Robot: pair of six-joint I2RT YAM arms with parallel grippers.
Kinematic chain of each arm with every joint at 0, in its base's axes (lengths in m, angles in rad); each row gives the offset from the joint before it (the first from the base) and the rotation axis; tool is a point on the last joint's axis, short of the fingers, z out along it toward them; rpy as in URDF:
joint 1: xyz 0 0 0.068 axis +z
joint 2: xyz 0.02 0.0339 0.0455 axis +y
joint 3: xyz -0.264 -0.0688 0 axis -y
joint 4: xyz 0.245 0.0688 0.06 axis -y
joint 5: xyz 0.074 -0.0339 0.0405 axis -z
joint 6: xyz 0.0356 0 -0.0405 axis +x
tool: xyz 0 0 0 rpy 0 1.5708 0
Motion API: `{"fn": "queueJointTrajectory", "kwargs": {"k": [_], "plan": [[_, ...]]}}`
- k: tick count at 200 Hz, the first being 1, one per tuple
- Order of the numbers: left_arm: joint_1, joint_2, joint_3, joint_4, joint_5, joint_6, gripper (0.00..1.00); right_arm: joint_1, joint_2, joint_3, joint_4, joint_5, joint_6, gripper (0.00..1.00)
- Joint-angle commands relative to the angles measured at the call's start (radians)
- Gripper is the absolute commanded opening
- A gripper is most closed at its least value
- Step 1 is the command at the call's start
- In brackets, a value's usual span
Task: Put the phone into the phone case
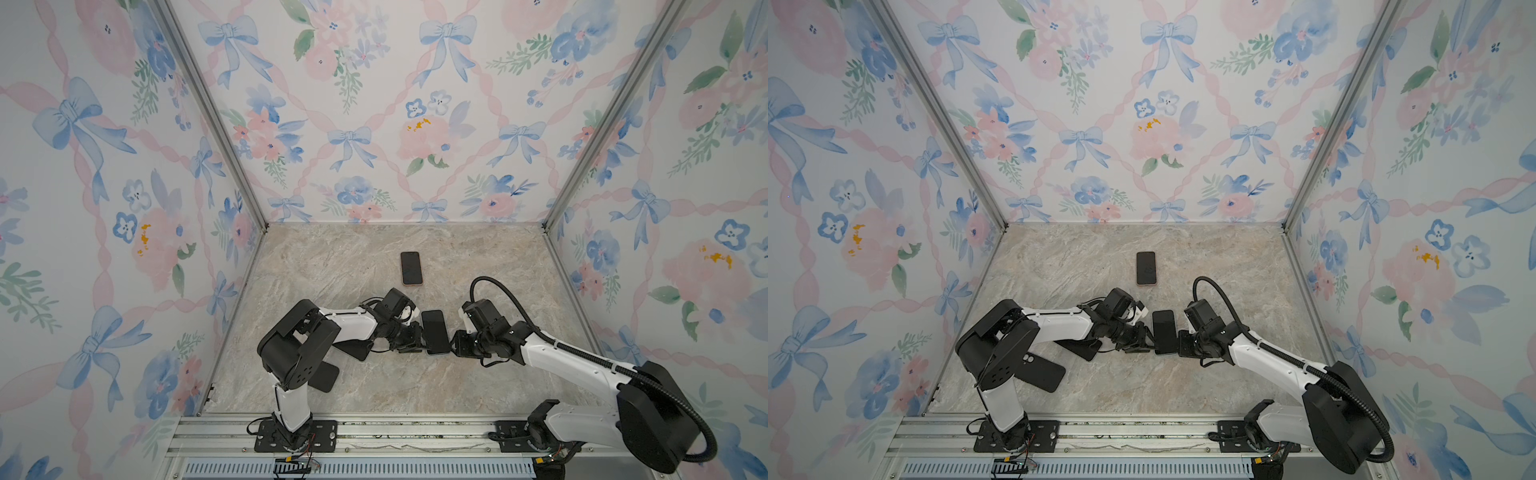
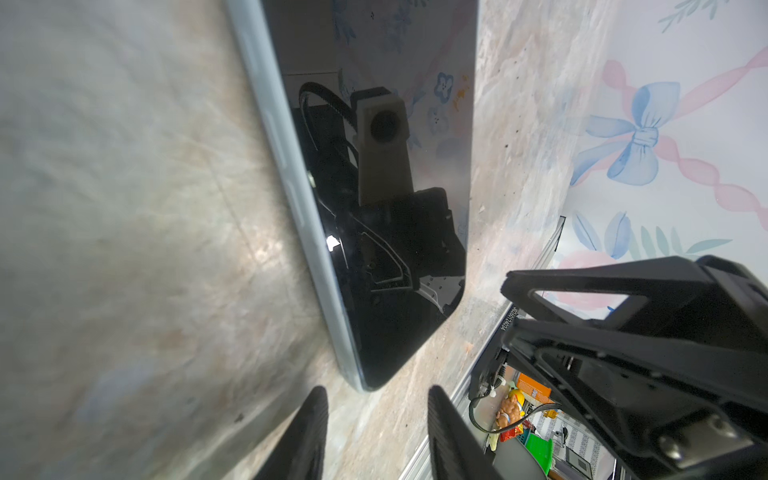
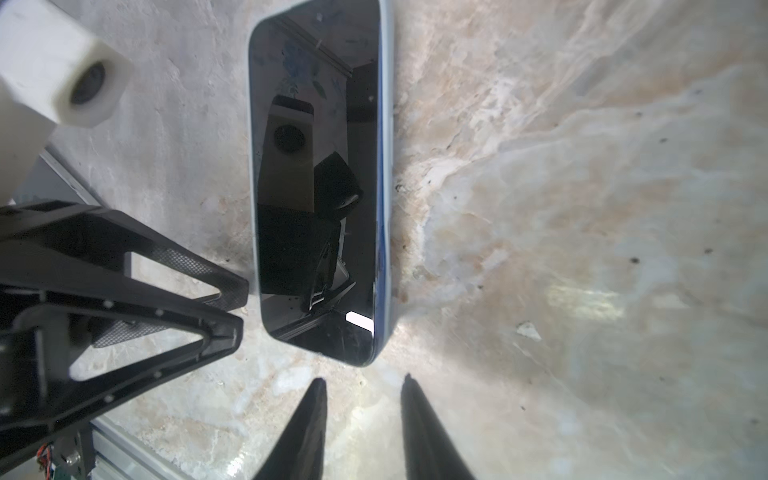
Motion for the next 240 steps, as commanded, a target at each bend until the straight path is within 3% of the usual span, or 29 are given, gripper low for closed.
{"fn": "queueJointTrajectory", "kwargs": {"k": [1, 66, 122, 240], "plan": [[-0.005, 0.010, -0.009, -0.017, -0.012, -0.011, 0.41, -0.020, -0.005, -0.031, 0.070, -0.069, -0.025, 0.31], [0.010, 0.029, -0.051, 0.113, 0.043, -0.064, 0.42, -0.108, 0.013, -0.087, 0.162, -0.192, -0.036, 0.25], [0.014, 0.030, -0.056, 0.117, 0.037, -0.070, 0.42, -0.159, 0.039, -0.118, 0.213, -0.247, -0.039, 0.22], [0.021, 0.045, -0.059, 0.117, 0.038, -0.062, 0.41, -0.155, 0.096, -0.141, 0.272, -0.290, -0.025, 0.15]]}}
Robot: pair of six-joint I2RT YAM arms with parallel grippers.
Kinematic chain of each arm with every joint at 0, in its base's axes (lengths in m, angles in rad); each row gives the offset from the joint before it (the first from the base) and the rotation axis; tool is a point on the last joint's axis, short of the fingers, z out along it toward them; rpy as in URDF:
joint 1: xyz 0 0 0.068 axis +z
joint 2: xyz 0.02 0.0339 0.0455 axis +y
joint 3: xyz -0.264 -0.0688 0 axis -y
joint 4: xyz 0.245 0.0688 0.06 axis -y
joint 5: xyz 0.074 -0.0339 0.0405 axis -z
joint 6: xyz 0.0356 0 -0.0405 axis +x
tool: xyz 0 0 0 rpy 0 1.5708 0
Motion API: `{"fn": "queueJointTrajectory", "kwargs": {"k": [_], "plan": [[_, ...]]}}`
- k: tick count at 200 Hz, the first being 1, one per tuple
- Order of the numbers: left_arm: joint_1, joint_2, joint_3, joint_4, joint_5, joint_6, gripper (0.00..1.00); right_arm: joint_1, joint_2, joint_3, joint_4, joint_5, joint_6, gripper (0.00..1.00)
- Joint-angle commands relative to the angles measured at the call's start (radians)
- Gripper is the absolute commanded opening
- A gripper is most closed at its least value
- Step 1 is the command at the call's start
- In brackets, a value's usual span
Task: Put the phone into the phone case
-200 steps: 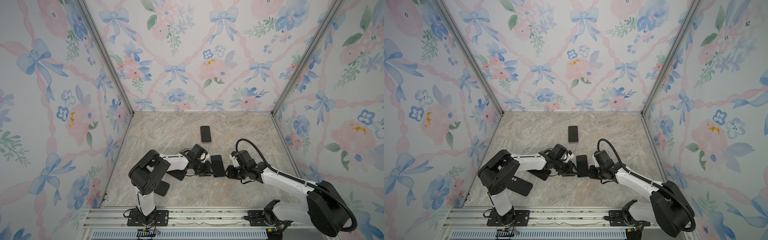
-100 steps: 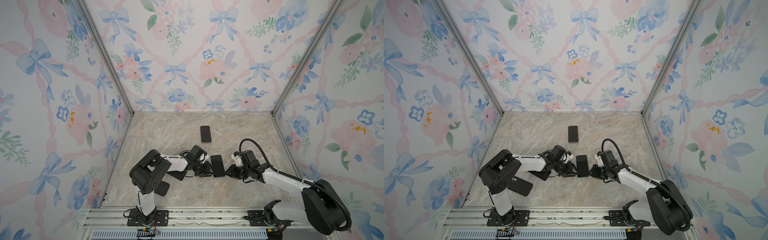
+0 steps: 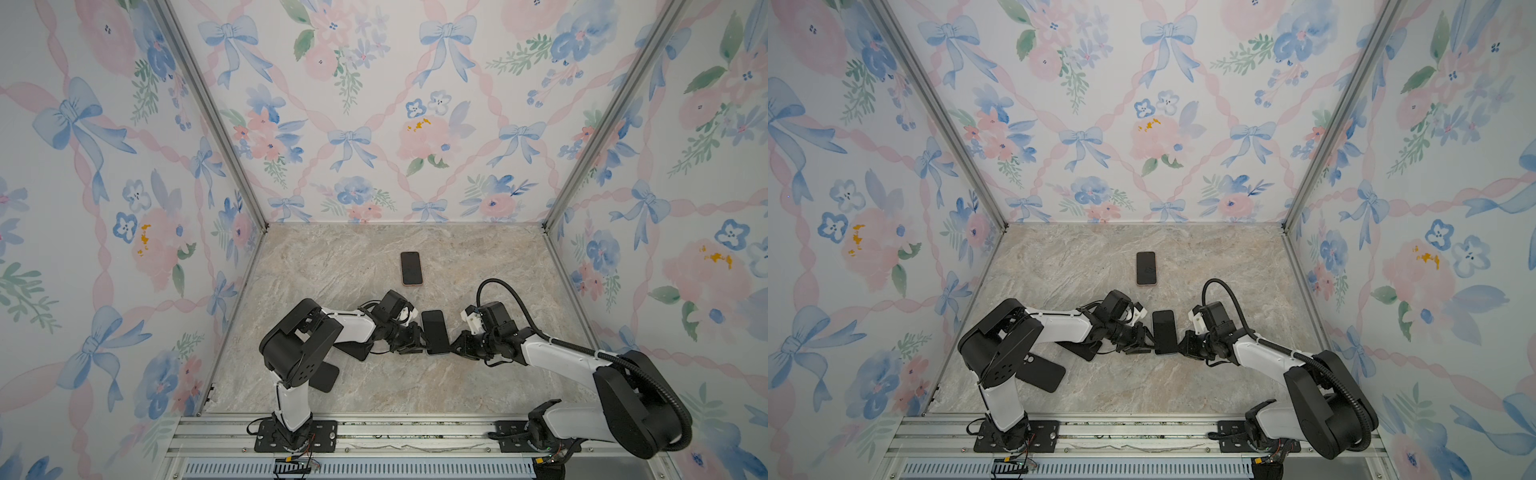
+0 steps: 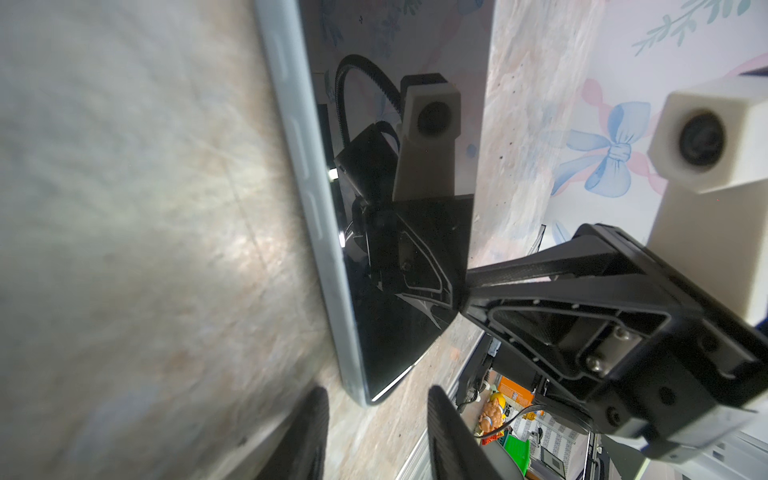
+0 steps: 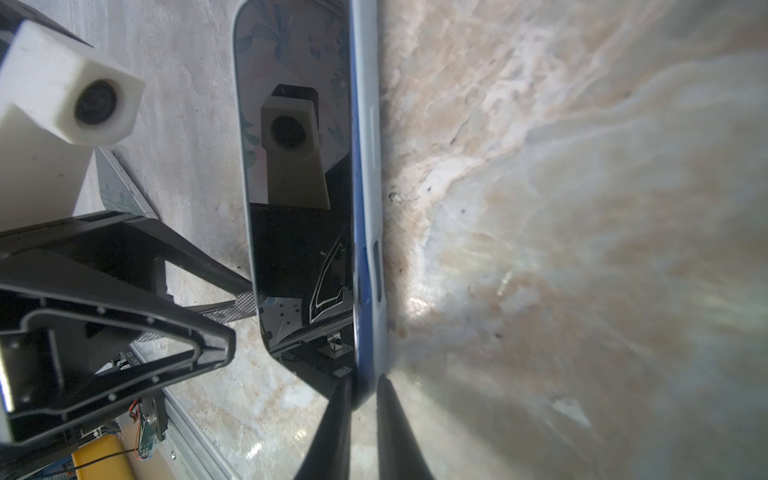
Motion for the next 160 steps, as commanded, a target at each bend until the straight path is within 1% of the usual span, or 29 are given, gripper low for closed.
{"fn": "queueJointTrajectory", "kwargs": {"k": [1, 47, 160], "plan": [[0.007, 0.025, -0.013, 0.001, 0.001, 0.002, 0.41, 0.003, 0.015, -0.016, 0.021, -0.016, 0.001, 0.15], [0.009, 0.028, -0.012, 0.001, 0.002, 0.003, 0.40, 0.018, 0.033, -0.019, 0.034, -0.016, 0.009, 0.13], [0.018, 0.033, -0.013, 0.001, 0.005, 0.011, 0.40, 0.083, 0.094, -0.006, 0.015, 0.065, 0.013, 0.11]]}}
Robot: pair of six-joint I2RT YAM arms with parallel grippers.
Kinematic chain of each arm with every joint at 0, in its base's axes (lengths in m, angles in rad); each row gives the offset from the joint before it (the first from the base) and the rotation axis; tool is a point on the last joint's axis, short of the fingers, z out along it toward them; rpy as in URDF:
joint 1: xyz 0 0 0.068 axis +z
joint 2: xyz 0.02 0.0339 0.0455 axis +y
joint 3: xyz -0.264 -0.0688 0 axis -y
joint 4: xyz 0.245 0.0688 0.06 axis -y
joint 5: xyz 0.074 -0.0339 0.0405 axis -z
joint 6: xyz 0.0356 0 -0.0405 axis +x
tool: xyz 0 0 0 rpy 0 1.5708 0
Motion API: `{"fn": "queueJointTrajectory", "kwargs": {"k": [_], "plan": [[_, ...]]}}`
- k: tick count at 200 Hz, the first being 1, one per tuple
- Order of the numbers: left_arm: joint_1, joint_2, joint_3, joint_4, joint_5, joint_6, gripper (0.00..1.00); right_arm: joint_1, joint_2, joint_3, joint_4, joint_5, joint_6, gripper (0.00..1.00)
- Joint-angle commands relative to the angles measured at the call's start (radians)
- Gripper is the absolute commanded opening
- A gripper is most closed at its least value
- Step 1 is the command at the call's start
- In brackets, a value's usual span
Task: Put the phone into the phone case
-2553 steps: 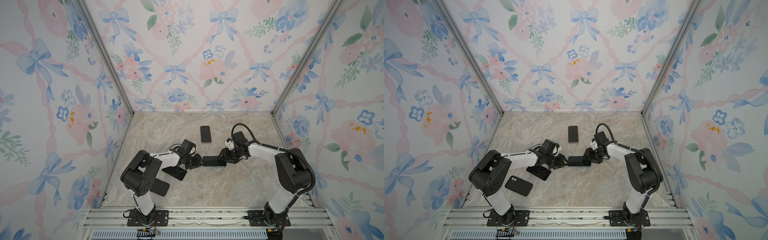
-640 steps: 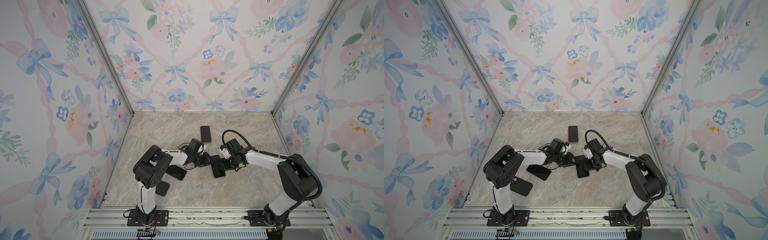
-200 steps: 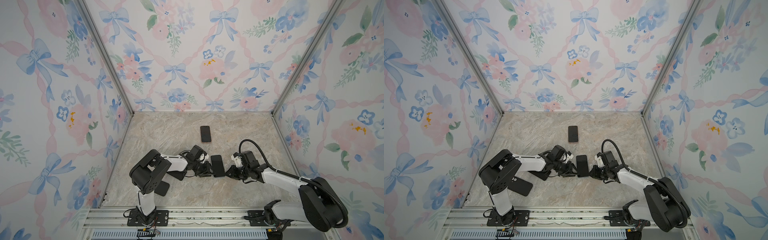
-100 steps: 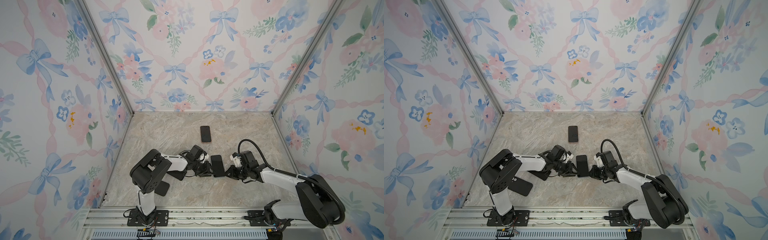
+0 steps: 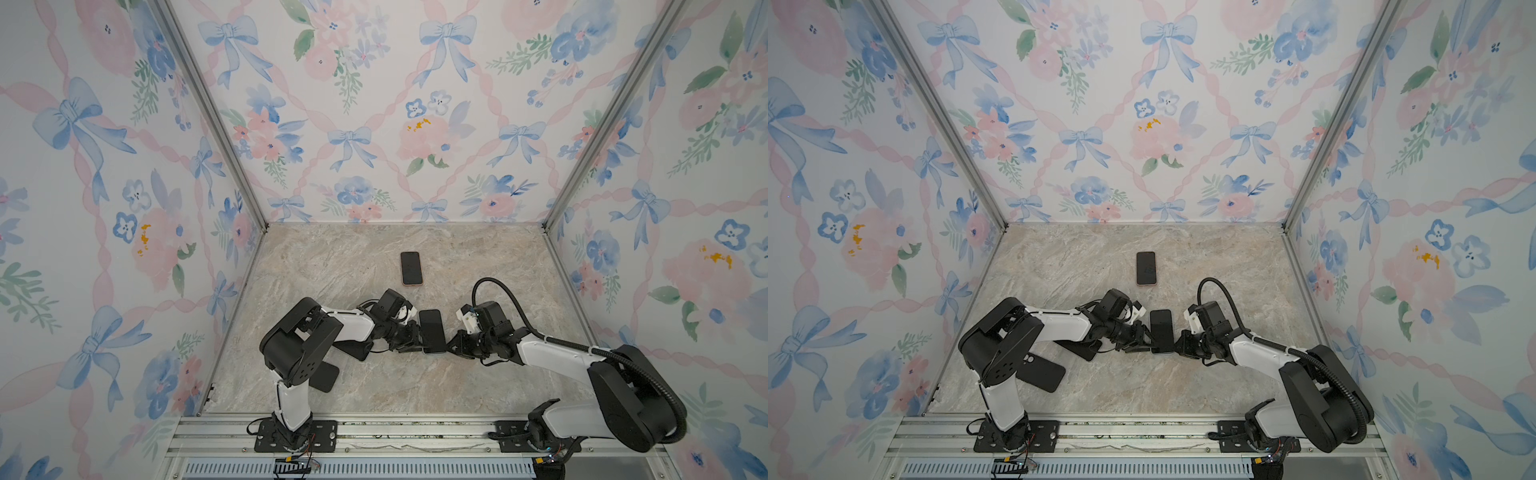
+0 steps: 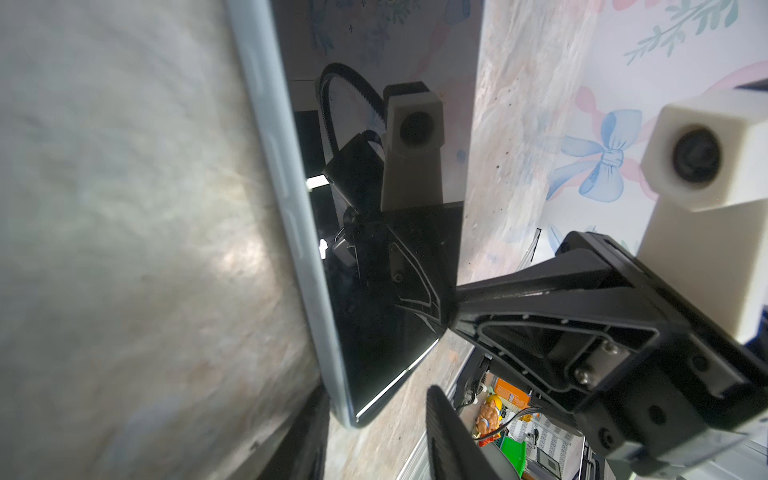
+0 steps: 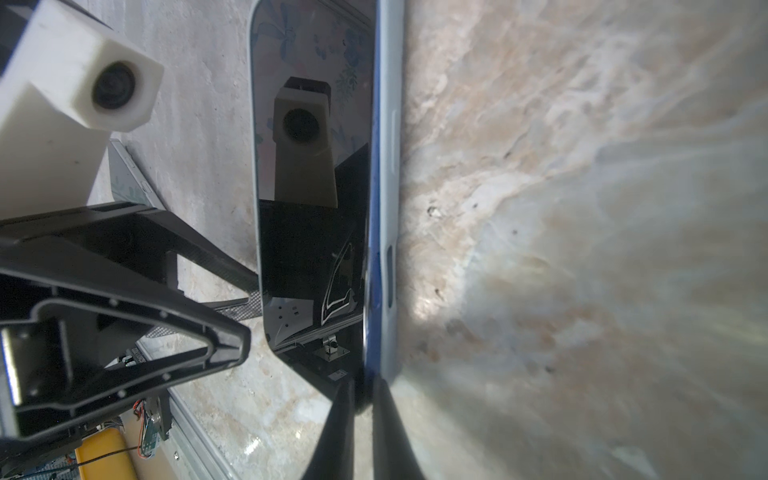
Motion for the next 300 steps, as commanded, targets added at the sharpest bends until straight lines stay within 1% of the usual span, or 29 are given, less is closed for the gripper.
{"fn": "queueJointTrajectory", "kwargs": {"k": [1, 45, 122, 140, 154, 180, 204, 249, 300], "plan": [[0.003, 0.026, -0.013, -0.012, -0.005, 0.011, 0.40, 0.036, 0.055, -0.015, -0.043, 0.061, -0.003, 0.11], [0.003, 0.030, -0.011, -0.009, -0.002, 0.012, 0.40, 0.045, 0.075, -0.016, -0.036, 0.081, -0.003, 0.10], [0.002, 0.035, -0.008, -0.003, 0.002, 0.017, 0.36, 0.077, 0.110, -0.010, -0.033, 0.111, -0.001, 0.09], [0.002, 0.032, -0.014, -0.002, 0.002, 0.017, 0.36, 0.077, 0.101, 0.002, -0.059, 0.114, -0.009, 0.08], [0.003, 0.023, -0.024, -0.005, -0.002, 0.017, 0.36, 0.077, 0.066, 0.026, -0.120, 0.134, -0.028, 0.08], [0.015, 0.001, -0.035, -0.078, -0.034, 0.053, 0.36, 0.076, -0.028, 0.088, -0.251, 0.198, -0.072, 0.14], [0.028, -0.011, -0.037, -0.147, -0.067, 0.090, 0.36, 0.060, -0.066, 0.106, -0.276, 0.221, -0.093, 0.21], [0.026, -0.014, -0.020, -0.173, -0.051, 0.098, 0.37, 0.040, -0.002, 0.120, -0.214, 0.168, -0.092, 0.34], [0.013, 0.003, 0.008, -0.174, -0.034, 0.085, 0.37, 0.045, 0.056, 0.134, -0.156, 0.124, -0.078, 0.36]]}}
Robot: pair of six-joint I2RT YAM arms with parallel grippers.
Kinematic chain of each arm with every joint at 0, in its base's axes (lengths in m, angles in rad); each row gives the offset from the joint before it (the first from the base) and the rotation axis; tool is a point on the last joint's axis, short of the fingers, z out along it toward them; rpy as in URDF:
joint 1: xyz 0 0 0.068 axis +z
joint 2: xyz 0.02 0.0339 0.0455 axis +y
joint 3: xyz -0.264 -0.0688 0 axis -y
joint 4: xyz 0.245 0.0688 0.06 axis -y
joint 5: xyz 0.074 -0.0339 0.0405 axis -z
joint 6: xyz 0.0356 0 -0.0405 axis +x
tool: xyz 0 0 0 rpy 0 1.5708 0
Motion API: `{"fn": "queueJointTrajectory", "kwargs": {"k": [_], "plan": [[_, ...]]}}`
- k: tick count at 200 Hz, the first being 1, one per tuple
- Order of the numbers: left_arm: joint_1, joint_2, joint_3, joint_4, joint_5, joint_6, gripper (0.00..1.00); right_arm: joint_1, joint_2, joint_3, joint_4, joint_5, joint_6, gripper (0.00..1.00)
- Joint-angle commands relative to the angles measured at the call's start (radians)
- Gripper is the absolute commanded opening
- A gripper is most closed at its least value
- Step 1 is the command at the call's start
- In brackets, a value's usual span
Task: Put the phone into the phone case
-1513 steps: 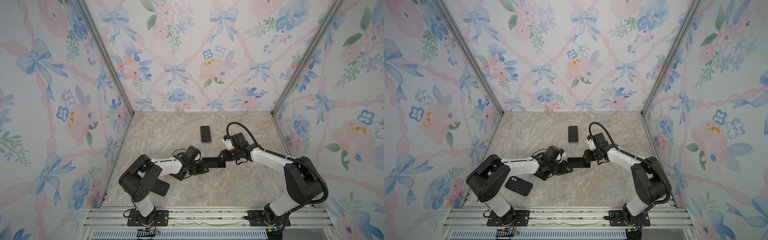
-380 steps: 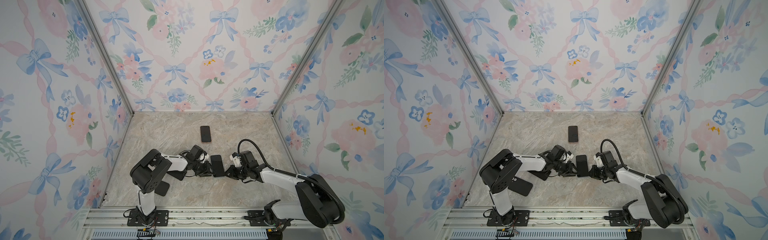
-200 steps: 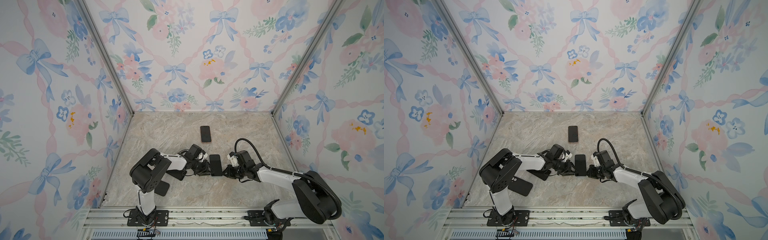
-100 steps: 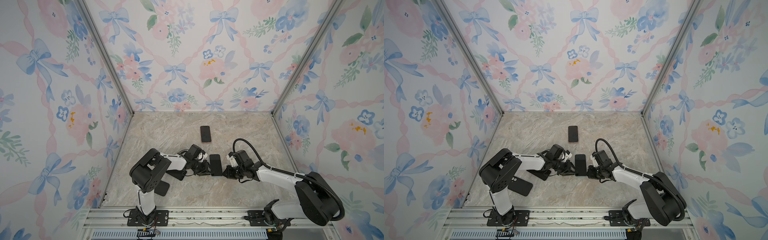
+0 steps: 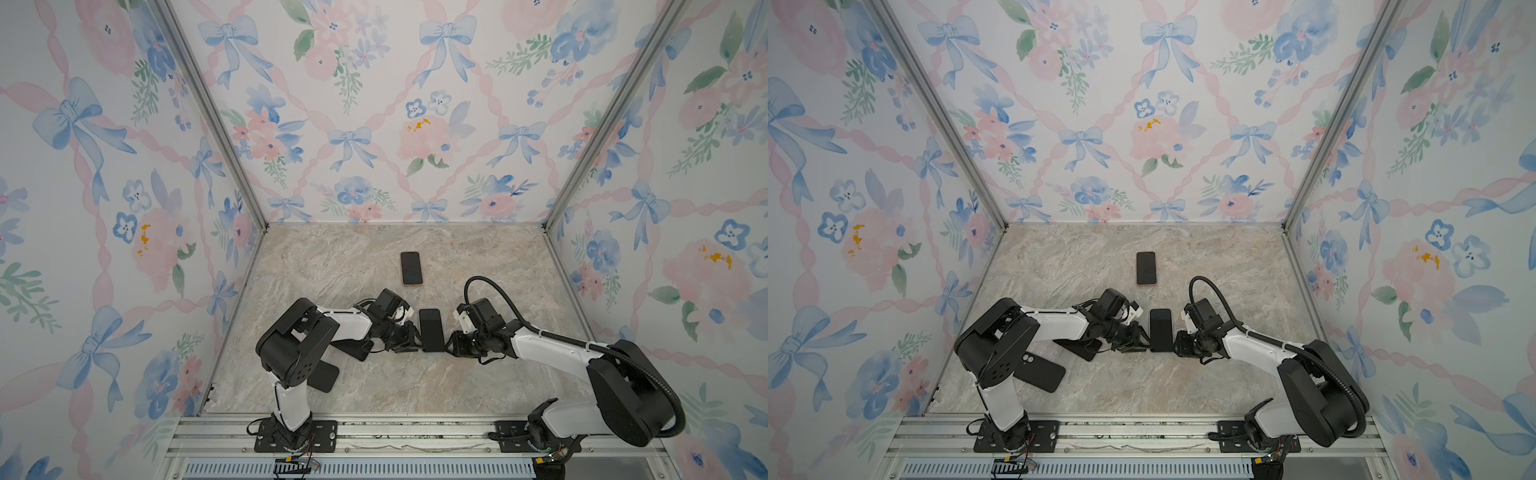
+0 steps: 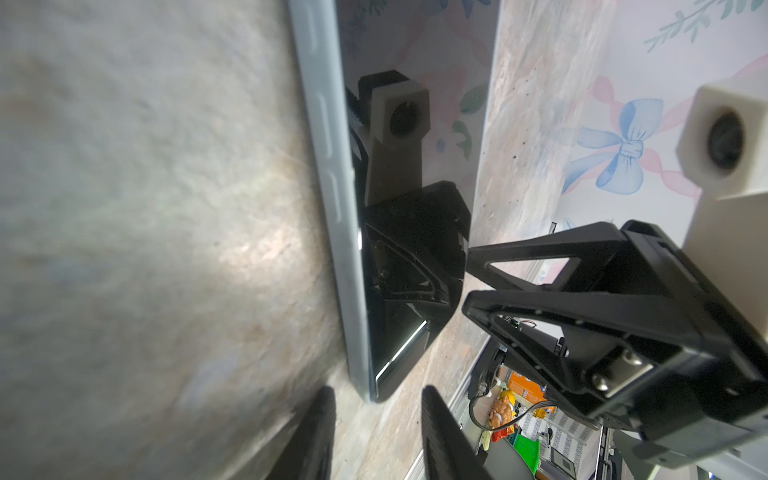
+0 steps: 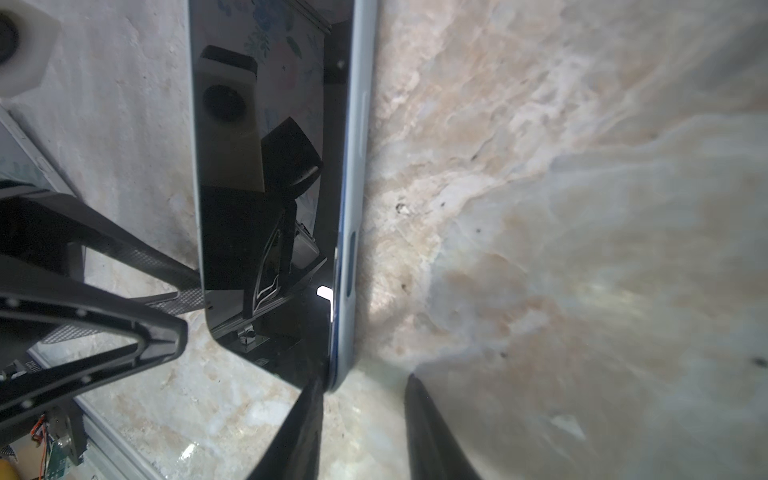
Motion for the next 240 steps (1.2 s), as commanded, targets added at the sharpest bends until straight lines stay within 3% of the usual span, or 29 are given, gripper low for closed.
{"fn": "queueJointTrajectory", "kwargs": {"k": [1, 240], "plan": [[-0.006, 0.023, 0.007, -0.086, -0.027, 0.012, 0.37, -0.004, 0.026, 0.031, 0.030, -0.027, 0.006, 0.37], [-0.015, 0.084, 0.076, -0.085, -0.010, 0.019, 0.36, 0.057, 0.093, 0.035, 0.091, -0.038, 0.042, 0.25]]}}
